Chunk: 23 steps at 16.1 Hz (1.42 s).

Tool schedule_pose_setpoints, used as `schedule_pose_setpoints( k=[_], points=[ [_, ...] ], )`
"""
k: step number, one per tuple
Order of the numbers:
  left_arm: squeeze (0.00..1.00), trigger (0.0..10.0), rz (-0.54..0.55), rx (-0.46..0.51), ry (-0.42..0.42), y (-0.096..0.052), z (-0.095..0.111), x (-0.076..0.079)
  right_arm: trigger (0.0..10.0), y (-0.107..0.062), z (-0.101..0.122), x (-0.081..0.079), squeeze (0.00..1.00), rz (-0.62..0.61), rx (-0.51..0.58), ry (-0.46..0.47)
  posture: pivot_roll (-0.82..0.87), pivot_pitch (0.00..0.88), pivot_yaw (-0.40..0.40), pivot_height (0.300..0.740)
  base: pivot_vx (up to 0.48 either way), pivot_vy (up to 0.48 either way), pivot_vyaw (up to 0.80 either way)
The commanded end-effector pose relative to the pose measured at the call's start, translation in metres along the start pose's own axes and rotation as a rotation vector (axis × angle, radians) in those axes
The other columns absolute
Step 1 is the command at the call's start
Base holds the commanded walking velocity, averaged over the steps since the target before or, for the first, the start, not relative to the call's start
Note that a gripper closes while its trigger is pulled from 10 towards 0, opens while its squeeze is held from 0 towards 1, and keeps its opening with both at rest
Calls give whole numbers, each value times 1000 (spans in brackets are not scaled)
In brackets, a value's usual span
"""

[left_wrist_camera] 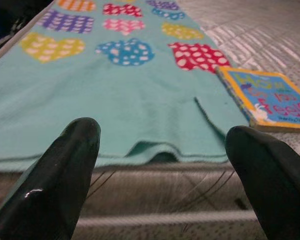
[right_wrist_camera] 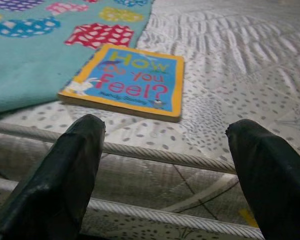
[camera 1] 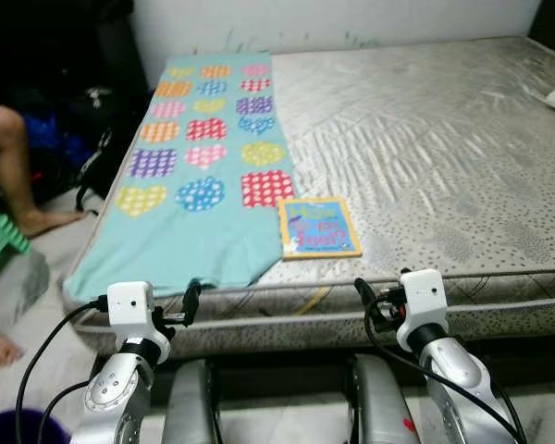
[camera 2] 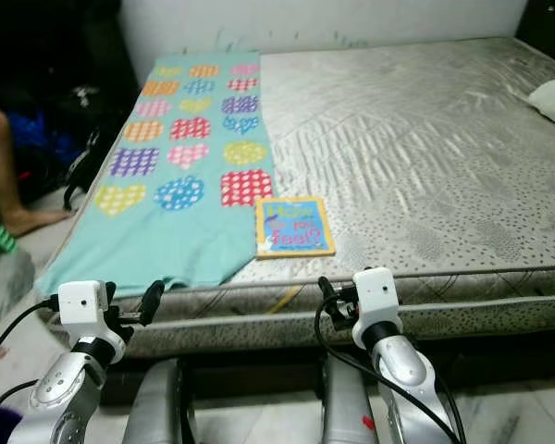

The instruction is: Clean up the room

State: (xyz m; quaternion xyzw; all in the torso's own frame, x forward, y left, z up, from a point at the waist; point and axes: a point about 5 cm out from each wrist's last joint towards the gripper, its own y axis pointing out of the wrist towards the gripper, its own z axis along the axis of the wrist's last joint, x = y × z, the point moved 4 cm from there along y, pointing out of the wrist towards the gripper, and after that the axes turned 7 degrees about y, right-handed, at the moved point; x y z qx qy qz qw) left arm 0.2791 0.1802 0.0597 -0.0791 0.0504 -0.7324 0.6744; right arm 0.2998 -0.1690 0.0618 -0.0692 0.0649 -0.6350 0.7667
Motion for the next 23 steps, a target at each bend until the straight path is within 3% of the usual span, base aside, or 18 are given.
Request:
schedule_pose_setpoints(
  k=[1,19,23],
  points=[
    [0,10000,2,12,3,0,3,-2,10000,3,5,-3,0,10,16,2,-76,15,69,508,0,0,0],
    [0,10000,10,9,1,-2,2,-2,10000,3,6,-4,0,29,19,6,-70,14,63,508,94,0,0],
    [0,10000,42,24,17,-2,8,-5,10000,15,17,-12,0,61,26,89,-39,28,50,508,0,0,0]
  ],
)
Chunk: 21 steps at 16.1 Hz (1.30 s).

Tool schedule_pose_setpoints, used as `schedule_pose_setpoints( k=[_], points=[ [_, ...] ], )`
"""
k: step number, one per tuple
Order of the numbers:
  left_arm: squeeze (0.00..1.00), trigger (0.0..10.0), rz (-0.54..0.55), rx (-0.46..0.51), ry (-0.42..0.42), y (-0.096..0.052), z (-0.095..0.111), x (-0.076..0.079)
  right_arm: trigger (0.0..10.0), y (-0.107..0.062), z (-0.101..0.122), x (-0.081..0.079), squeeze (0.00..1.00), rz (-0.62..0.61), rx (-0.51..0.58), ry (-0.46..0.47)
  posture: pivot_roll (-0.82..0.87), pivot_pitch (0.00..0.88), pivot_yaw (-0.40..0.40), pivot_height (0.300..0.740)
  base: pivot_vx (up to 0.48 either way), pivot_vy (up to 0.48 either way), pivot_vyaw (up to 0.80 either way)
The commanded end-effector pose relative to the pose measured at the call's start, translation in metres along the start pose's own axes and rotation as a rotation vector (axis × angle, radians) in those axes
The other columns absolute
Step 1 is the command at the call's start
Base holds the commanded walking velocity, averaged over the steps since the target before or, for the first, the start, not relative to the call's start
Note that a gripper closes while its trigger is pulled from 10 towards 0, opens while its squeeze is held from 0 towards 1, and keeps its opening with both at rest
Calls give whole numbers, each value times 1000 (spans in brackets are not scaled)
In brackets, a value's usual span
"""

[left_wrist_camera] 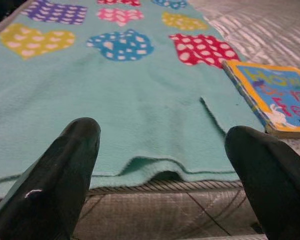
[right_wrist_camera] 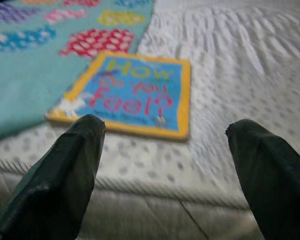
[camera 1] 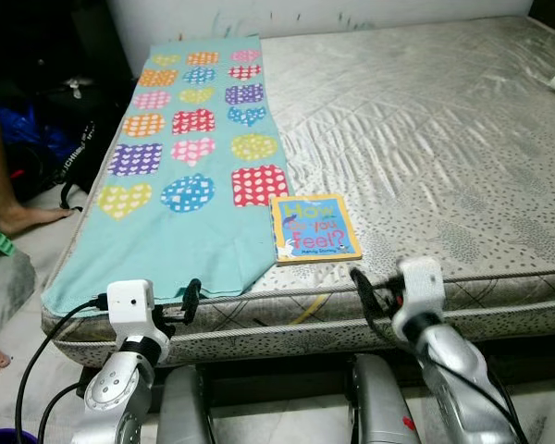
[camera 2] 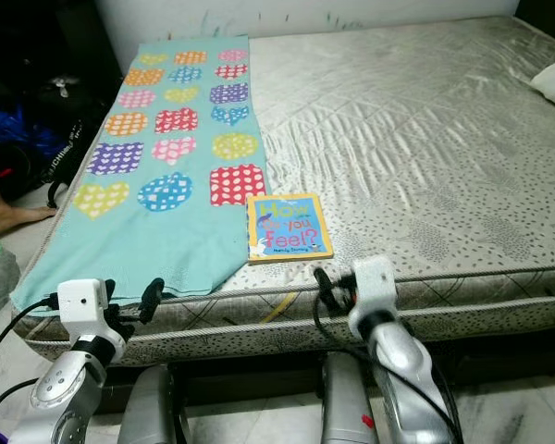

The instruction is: Clean up the room

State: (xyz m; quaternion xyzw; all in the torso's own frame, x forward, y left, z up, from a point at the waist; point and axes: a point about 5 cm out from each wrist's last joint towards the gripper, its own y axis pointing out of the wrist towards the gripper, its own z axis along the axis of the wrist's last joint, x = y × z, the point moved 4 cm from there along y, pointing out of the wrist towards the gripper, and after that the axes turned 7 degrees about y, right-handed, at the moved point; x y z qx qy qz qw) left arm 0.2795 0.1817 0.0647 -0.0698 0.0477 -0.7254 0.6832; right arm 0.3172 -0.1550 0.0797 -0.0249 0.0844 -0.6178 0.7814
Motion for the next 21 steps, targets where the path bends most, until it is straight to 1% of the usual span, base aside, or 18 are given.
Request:
schedule_pose_setpoints(
  k=[1,2,3,4,5,6,8,9,11,12,14,15,16,17,18,19,20,21],
  points=[
    [0,10000,24,15,11,-1,6,-4,10000,5,-2,-5,0,14,-20,42,-28,35,47,508,0,0,0],
    [0,10000,27,18,14,-2,8,-4,10000,11,-2,-9,0,20,-33,75,-18,41,43,508,0,0,0],
    [0,10000,36,22,15,-4,10,-5,10000,20,-6,-17,0,41,-65,108,11,52,36,508,0,0,0],
    [0,10000,49,24,11,-6,13,-5,10000,32,-10,-31,0,85,-103,175,34,63,32,508,0,0,0],
    [0,10000,58,25,9,-10,14,-5,10000,42,-10,-43,0,113,-111,217,60,72,30,508,0,0,0],
    [0,10000,66,21,5,-17,16,-4,10000,56,-8,-51,0,85,-107,256,115,89,30,508,0,0,0],
    [0,10000,63,11,-14,-24,17,0,10000,67,-10,-51,0,11,-130,364,158,100,30,508,0,0,0],
    [0,10000,49,-1,-32,-28,17,3,10000,73,-16,-53,0,-45,-163,429,178,107,30,508,0,0,0],
    [0,10000,46,-6,-30,-33,18,5,10000,77,-21,-60,0,-75,-193,467,194,119,26,508,0,0,0],
    [0,10000,54,-17,-31,-36,16,4,10000,77,-26,-60,0,-104,-210,453,201,128,23,508,0,0,0],
    [0,10000,64,-46,-40,-43,15,6,10000,76,-42,-56,0,-218,-271,502,213,138,20,508,0,0,0],
    [0,10000,62,-55,-44,-44,14,8,10000,75,-47,-58,0,-231,-288,535,218,139,19,508,0,0,0],
    [0,10000,58,-65,-50,-46,12,10,10000,75,-50,-62,0,-236,-300,576,224,141,19,508,0,0,0],
    [0,10000,50,-73,-53,-47,12,13,10000,76,-51,-71,0,-216,-301,613,229,142,20,508,0,0,0],
    [0,10000,46,-79,-56,-48,11,15,10000,77,-51,-75,0,-210,-298,640,231,142,23,508,0,0,0],
    [0,10000,43,-89,-63,-50,10,17,10000,77,-52,-80,0,-210,-300,686,233,143,24,508,0,0,0],
    [0,10000,41,-98,-70,-51,10,18,10000,79,-52,-87,0,-204,-296,759,241,144,29,508,0,0,0],
    [0,10000,37,-104,-78,-53,9,20,10000,80,-50,-95,0,-187,-293,813,244,145,29,508,0,0,0]
  ],
)
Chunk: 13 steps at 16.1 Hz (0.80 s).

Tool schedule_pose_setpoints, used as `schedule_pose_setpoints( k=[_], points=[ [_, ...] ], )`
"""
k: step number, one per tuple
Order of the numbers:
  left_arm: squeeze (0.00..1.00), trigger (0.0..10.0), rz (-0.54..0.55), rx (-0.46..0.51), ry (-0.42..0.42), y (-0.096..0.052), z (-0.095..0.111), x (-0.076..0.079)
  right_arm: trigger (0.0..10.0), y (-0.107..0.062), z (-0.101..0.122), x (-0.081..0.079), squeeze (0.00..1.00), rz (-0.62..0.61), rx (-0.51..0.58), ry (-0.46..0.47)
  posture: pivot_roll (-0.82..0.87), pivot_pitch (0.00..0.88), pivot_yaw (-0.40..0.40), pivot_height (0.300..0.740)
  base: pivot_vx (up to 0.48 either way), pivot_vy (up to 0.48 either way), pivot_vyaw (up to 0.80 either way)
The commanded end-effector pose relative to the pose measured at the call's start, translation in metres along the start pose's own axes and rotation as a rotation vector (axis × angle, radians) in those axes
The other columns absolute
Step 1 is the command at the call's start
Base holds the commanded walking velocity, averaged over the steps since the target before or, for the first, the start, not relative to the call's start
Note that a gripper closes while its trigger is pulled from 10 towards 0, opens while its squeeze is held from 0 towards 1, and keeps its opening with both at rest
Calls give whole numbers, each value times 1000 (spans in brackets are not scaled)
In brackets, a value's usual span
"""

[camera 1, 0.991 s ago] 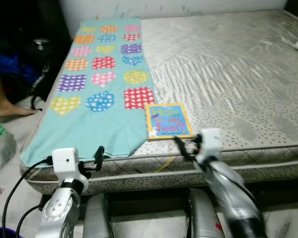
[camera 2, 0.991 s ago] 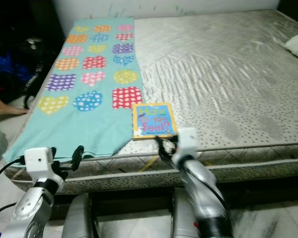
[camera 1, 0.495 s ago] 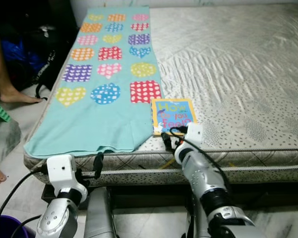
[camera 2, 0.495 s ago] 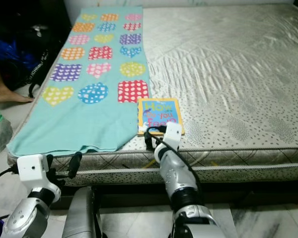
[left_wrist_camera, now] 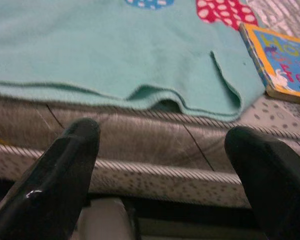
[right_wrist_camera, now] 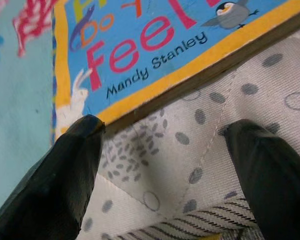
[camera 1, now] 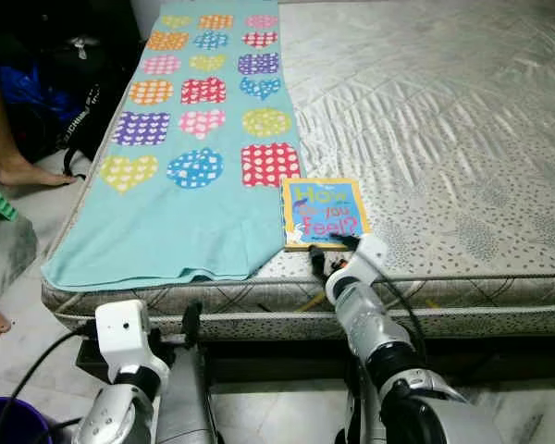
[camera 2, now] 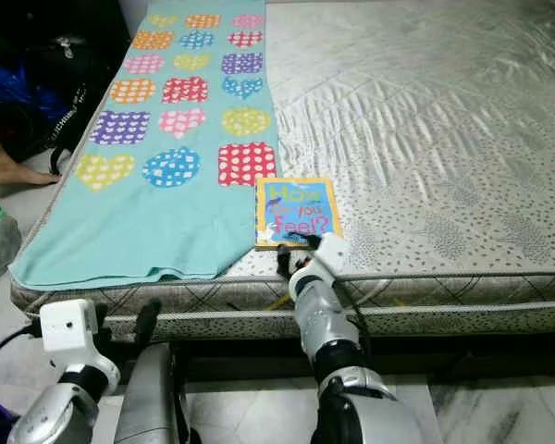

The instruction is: Clean up the room

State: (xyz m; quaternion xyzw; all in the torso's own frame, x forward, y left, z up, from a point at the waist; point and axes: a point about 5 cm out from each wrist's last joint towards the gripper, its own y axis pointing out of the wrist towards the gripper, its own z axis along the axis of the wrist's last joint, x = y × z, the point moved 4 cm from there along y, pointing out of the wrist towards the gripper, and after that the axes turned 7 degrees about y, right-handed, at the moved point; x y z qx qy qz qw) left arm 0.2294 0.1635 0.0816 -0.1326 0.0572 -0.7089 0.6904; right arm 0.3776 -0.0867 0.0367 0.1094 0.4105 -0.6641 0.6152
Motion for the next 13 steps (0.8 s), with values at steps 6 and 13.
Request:
schedule_pose_setpoints(
  k=[6,13],
  points=[
    [0,10000,-21,-10,-12,-3,0,6,10000,-13,-63,-83,0,261,-187,277,247,144,25,508,0,0,0],
    [0,10000,-26,12,-2,-5,4,10,10000,-29,-87,-133,0,396,-225,368,265,138,15,508,0,0,0]
  ],
)
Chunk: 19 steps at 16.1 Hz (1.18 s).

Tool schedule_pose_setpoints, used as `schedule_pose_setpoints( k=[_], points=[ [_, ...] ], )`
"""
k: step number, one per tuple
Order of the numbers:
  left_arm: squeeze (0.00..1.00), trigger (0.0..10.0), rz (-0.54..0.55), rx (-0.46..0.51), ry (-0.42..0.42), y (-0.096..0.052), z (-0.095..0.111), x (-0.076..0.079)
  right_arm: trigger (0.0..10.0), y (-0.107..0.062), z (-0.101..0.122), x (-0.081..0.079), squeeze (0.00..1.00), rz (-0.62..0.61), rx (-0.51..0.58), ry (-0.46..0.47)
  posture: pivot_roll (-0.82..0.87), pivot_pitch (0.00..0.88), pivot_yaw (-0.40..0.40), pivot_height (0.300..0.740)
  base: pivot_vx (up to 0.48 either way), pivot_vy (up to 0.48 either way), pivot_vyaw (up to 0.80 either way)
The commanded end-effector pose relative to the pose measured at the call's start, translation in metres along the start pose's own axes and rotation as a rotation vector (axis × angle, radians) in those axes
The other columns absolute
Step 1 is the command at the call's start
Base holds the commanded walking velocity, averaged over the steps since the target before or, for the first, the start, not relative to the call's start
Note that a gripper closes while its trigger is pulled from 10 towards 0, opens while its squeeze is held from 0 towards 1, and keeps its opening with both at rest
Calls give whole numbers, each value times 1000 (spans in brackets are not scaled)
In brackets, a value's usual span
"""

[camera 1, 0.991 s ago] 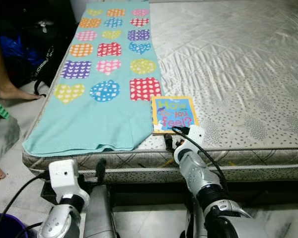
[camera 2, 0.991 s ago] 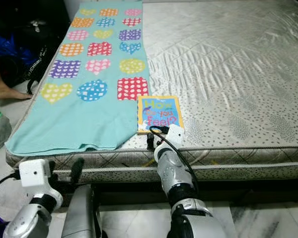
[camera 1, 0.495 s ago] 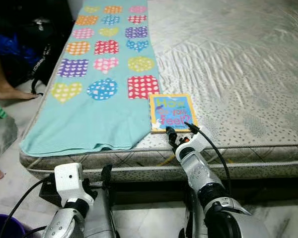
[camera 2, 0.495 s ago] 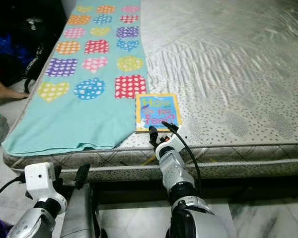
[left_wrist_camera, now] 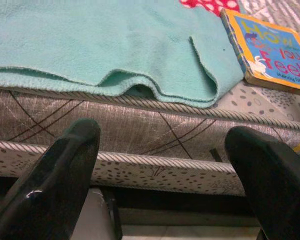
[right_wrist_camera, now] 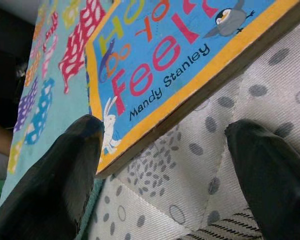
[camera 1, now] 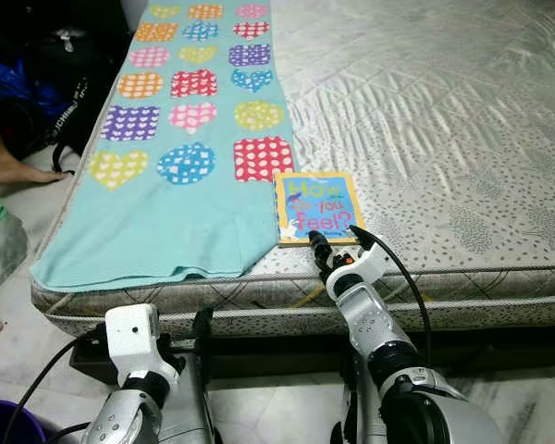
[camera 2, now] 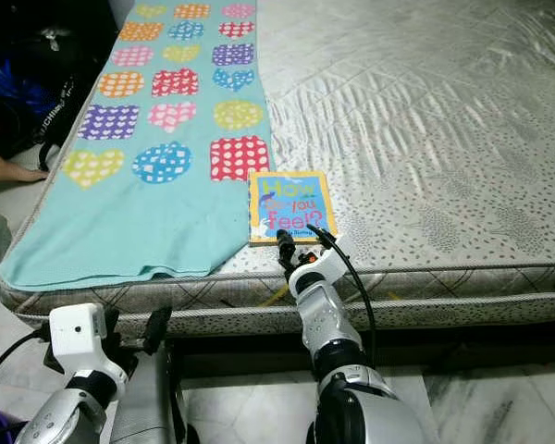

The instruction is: Clean up the room

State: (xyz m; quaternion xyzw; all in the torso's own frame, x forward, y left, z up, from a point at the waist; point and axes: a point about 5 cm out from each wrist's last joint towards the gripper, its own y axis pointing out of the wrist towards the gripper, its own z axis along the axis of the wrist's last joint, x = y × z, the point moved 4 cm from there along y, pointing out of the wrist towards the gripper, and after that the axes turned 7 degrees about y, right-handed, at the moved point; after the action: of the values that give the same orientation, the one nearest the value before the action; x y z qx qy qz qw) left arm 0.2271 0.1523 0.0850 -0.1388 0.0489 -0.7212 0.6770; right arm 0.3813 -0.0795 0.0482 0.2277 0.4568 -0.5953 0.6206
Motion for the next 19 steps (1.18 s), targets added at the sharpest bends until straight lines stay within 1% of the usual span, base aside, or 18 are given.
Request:
schedule_pose_setpoints(
  k=[1,4,5,6,7,10,12,14,15,16,18,19],
  points=[
    [0,10000,14,18,15,-1,4,-1,10000,-10,-112,-106,0,202,-247,180,267,138,13,508,0,0,0],
    [0,10000,33,46,15,-4,10,-4,10000,-4,-101,-123,0,233,-223,203,273,137,5,508,0,0,0],
    [0,10000,48,54,14,-4,12,-6,10000,-3,-100,-125,0,230,-222,220,280,134,-3,508,0,0,0],
    [0,10000,50,55,15,-4,12,-7,10000,-3,-101,-126,0,230,-227,217,281,135,-4,508,0,0,0],
    [0,10000,51,52,18,-4,11,-6,10000,-6,-108,-124,0,219,-241,212,287,139,-9,508,0,0,0],
    [0,10000,57,47,18,-5,10,-7,10000,-9,-116,-119,0,196,-258,196,291,147,-14,508,0,0,0],
    [0,10000,58,26,17,-8,4,-7,10000,-11,-121,-106,0,153,-259,160,290,149,-16,508,0,0,0],
    [0,10000,54,20,13,-9,2,-4,10000,-12,-124,-101,0,133,-265,167,294,152,-15,508,0,0,0],
    [0,10000,51,19,12,-9,2,-2,10000,-13,-126,-101,0,135,-270,172,296,153,-15,508,0,0,0],
    [0,10000,49,19,12,-9,2,-2,10000,-14,-128,-105,0,147,-277,179,301,154,-12,508,0,0,0],
    [0,10000,46,19,14,-11,3,-1,10000,-17,-134,-119,0,194,-291,201,313,157,-9,508,0,0,0],
    [0,10000,47,18,16,-12,3,-2,10000,-17,-136,-121,0,197,-293,204,324,159,-9,508,0,0,0]
  ],
)
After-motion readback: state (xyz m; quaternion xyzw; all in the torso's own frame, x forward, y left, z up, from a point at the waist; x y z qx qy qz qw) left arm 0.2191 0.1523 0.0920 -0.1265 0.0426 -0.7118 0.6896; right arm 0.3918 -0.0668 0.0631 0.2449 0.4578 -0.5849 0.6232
